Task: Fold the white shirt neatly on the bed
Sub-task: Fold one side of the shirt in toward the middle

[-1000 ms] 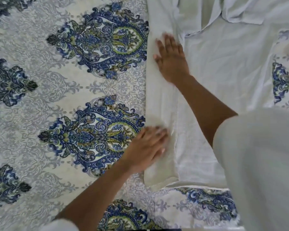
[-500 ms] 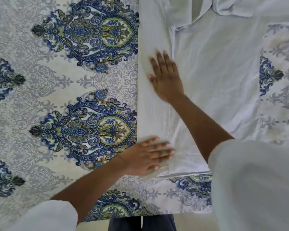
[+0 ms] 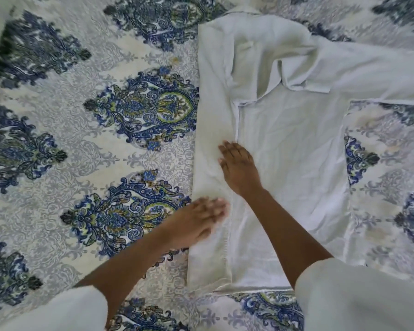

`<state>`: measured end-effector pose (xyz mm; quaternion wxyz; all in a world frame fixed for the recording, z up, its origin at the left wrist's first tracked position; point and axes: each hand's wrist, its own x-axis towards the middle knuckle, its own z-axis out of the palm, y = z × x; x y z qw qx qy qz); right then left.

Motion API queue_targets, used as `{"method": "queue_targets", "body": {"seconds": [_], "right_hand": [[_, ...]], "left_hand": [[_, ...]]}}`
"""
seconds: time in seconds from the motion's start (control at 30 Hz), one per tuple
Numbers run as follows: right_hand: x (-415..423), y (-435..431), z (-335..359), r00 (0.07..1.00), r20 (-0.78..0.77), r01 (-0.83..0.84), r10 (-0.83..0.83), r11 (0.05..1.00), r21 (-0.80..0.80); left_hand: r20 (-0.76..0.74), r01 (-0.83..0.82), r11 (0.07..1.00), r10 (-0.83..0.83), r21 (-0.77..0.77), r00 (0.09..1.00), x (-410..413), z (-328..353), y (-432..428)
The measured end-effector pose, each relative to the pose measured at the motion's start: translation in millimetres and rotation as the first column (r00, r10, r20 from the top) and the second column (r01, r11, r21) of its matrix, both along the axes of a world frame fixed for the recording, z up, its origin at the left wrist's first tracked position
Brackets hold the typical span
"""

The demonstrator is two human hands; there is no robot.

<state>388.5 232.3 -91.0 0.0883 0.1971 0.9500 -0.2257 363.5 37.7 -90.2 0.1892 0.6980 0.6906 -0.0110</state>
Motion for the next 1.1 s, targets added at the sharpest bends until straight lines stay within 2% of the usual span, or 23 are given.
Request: {"method": "queue_targets", "body": {"seconds": [0.1, 0.17, 0.33, 0.53, 0.73, 0.9, 1.0, 1.1], "right_hand": [[-17.0, 13.0, -0.1, 0.994, -0.106, 0.04, -0.04, 0.999, 0.0], [-26.5, 17.4, -6.8, 0.993, -0.114, 0.04, -0.04, 0.999, 0.003], [-35.6, 0.9, -22.5, 0.98, -0.137, 0.146, -0.142, 0.989, 0.017], [-53.4, -26.7, -41.2, 0.964, -0.13, 0.257, -0.23, 0.934, 0.25], [-51.9, -26.8, -55.9, 0.956, -0.166, 0.285, -0.244, 0.906, 0.311], [-56.1, -21.4, -47.9, 0.94, -0.232, 0.307, -0.25, 0.916, 0.259], [-65.6, 15.6, -29.7, 0.816, -0.424, 0.44, -0.393, 0.898, 0.015], [-77.8, 75.2, -11.5, 0.615, -0.545, 0.608, -0.57, 0.783, -0.133]], "left_hand": [[-0.061, -0.192, 0.977, 0.187, -0.094, 0.98, -39.1, -5.1, 25.5], [-0.095, -0.281, 0.954, 0.271, -0.108, 0.958, -63.8, -12.2, 41.0], [-0.222, -0.294, 0.956, 0.284, -0.011, 0.933, -136.8, -28.9, 87.3], [-0.269, -0.267, 0.962, 0.27, 0.047, 0.925, -210.5, -34.8, 147.9], [-0.246, -0.452, 0.89, 0.451, 0.055, 0.858, -252.6, -40.2, 192.1], [-0.256, -0.585, 0.81, 0.556, -0.046, 0.791, -266.0, -25.8, 213.9], [-0.115, -0.672, 0.726, 0.687, 0.147, 0.717, -245.4, -12.1, 220.7], [0.128, -0.659, 0.643, 0.671, 0.39, 0.731, -229.1, -1.7, 223.9]]}}
